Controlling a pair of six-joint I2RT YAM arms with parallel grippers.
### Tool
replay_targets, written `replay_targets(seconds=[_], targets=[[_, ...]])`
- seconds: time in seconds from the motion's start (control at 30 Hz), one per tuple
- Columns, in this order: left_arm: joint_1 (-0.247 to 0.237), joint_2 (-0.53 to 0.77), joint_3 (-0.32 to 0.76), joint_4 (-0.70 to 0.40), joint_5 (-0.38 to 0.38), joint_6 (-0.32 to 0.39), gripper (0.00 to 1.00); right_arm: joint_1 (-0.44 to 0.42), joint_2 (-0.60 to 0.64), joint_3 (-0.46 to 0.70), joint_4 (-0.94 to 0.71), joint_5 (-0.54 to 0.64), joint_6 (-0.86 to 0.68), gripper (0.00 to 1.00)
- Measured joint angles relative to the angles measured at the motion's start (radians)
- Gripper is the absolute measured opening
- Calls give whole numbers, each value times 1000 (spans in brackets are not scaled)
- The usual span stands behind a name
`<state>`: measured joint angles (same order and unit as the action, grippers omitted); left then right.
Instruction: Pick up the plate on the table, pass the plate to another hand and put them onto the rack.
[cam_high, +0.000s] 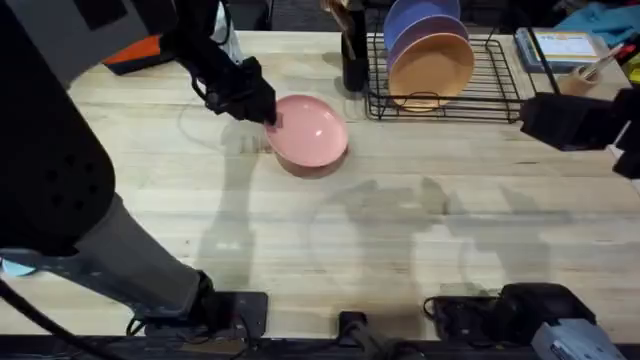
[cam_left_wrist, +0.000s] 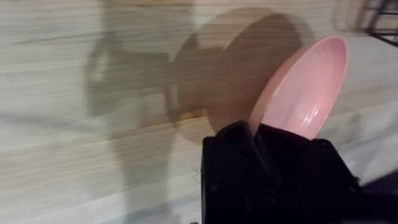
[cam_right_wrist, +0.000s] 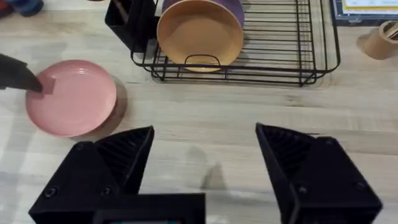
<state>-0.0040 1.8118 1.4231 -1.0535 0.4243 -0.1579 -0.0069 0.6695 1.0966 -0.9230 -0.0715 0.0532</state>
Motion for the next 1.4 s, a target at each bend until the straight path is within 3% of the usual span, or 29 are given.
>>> replay_targets(seconds=[0.37, 0.4, 0.47, 0.73, 0.9, 1.23, 1.4], targets=[[-10, -96, 0, 40, 221, -1, 42, 0, 0, 0, 0, 0, 0, 998], [-48, -121, 0, 56, 292, -3, 43, 0, 0, 0, 0, 0, 0, 998], [-76, -122, 1, 58, 314, -7, 43, 0, 0, 0, 0, 0, 0, 998], [-195, -122, 1, 103, 344, -23, 42, 0, 0, 0, 0, -1, 0, 998], [-241, -122, 1, 119, 347, -26, 42, 0, 0, 0, 0, -1, 0, 998], [-256, -122, 1, 119, 347, -36, 43, 0, 0, 0, 0, -12, 49, 998], [-256, -122, 1, 126, 347, -44, 43, 0, 21, 0, 0, -137, 69, 998]])
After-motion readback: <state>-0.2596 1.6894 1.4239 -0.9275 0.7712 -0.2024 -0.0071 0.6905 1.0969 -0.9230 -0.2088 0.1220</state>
